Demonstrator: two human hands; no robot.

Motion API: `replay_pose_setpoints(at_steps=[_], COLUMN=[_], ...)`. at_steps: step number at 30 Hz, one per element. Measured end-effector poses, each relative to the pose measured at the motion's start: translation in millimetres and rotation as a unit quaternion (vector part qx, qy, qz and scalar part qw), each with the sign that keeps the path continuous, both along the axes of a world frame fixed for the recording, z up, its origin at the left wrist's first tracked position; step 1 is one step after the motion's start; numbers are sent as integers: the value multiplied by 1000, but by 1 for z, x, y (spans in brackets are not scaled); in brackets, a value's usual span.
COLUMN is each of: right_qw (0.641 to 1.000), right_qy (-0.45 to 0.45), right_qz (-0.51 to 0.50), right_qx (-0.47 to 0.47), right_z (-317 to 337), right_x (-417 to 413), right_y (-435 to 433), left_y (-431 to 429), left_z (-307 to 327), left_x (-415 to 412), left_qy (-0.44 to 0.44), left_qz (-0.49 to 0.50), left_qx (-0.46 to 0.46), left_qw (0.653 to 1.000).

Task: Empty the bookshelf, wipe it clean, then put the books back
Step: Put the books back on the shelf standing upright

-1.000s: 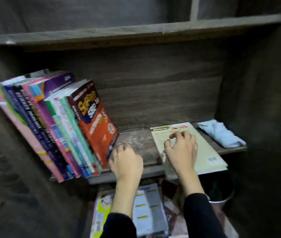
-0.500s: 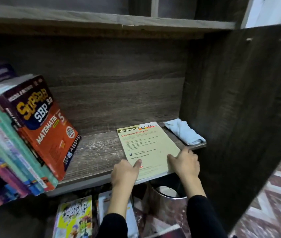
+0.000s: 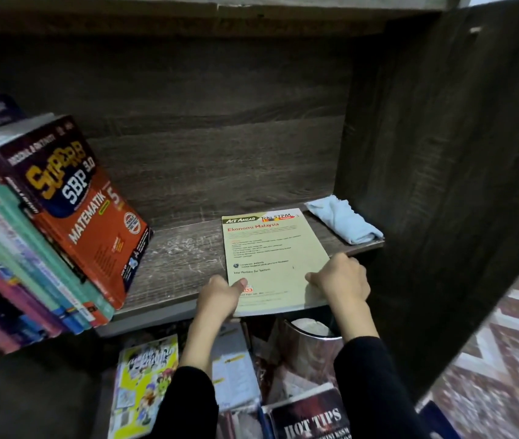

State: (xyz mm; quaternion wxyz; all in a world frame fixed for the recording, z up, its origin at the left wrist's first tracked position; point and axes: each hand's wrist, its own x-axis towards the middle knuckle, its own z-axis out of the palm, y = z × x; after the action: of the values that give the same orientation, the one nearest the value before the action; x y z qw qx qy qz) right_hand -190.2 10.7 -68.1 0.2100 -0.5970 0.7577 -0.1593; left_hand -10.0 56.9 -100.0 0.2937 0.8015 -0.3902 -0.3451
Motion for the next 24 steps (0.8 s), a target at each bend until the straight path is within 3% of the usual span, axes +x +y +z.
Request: replay_pose_setpoints(at_steps=[11,13,17,19,21,24], right_qw=[999,1000,979,922,855,807], right_qy=[33,2,-202,-381,-502,-556], right_qz=[3,8,1,0,14,49], right_qx=[-23,-12,35,73,131,193], right_z=[-6,-7,-11,-15,-14,-13], right_x=[3,2,-1,-2,1,8], right_y=[0,-2,-11,-13,-9,-7], left_y=[6,7,12,14,15,22], left_z=[14,18,27,29,28,26], left_x=[-7,-6,5,17,29,38], left_qy=[-125,-162,-206,-183,-120,55], left_qz=[6,18,33,31,26,48], left_qx=[-1,16,48,41,18,-49], left_qw=[992,987,977,982,992,996])
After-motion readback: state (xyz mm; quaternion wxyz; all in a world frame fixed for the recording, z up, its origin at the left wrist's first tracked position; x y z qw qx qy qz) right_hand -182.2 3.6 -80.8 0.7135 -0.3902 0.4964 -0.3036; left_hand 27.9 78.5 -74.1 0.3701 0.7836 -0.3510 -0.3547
